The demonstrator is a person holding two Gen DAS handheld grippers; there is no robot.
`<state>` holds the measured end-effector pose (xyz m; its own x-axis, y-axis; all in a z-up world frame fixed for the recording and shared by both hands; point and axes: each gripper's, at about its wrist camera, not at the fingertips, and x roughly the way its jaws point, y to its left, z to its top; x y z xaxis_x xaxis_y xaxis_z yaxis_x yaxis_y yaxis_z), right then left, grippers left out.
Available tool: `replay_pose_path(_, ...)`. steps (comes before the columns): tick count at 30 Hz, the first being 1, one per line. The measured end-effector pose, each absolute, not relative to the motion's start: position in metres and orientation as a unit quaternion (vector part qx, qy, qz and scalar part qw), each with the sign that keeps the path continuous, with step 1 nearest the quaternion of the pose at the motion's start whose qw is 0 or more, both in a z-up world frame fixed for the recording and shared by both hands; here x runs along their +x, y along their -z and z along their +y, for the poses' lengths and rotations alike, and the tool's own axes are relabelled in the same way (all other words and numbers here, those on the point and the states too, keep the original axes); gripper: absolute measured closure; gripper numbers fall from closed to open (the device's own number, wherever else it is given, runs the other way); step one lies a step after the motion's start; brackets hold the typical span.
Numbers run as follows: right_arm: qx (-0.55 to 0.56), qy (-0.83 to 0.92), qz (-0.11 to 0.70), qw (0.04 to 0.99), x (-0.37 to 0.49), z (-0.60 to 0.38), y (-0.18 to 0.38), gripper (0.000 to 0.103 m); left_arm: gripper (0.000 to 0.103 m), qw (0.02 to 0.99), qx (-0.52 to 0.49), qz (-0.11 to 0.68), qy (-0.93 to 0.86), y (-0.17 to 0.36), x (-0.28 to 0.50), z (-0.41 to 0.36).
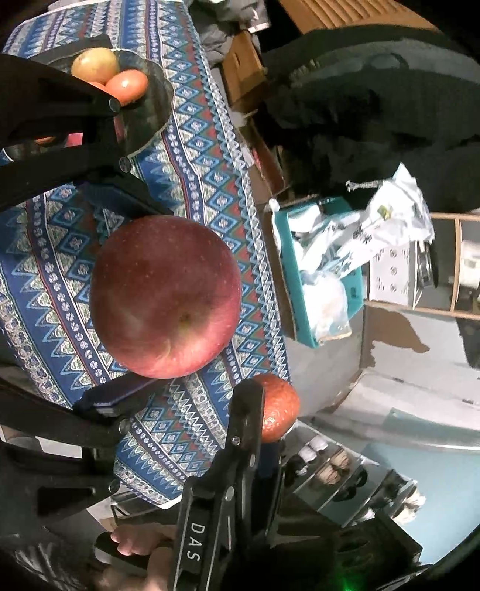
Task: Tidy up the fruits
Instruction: 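Lift the apple and tangerine and carry them toward the glass bowl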
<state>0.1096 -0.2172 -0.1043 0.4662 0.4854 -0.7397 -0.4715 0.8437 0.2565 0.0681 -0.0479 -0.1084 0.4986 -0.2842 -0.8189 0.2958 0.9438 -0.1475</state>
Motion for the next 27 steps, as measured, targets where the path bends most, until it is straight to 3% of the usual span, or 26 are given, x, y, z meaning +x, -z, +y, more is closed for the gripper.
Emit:
replay_pose_path(13,-0.007,-0.317,0.431,0.845,0.112,-0.16,0.094,0.057,0.024,0.88,-0.036,0.458,0.12,0.095,0.059,0.02)
replay_pose_path(27,-0.026,-0.356,0.463,0.811,0.12,-0.076,0.118,0.057,0.024,0.874,-0.083,0.475,0.056,0.119,0.044,0.105)
